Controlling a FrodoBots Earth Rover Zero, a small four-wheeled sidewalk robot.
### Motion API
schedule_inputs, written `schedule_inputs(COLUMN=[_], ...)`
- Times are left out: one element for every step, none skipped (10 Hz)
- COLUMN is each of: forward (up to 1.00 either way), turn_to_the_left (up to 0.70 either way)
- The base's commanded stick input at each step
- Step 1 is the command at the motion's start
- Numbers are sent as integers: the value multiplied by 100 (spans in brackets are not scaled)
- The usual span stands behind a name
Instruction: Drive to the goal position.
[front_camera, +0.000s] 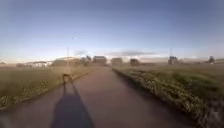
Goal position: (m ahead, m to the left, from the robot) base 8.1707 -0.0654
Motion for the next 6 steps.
schedule_inputs(forward=[70, 70, 70, 70, 70, 70], turn_to_the_left=[0, 0, 0, 0, 0, 0])
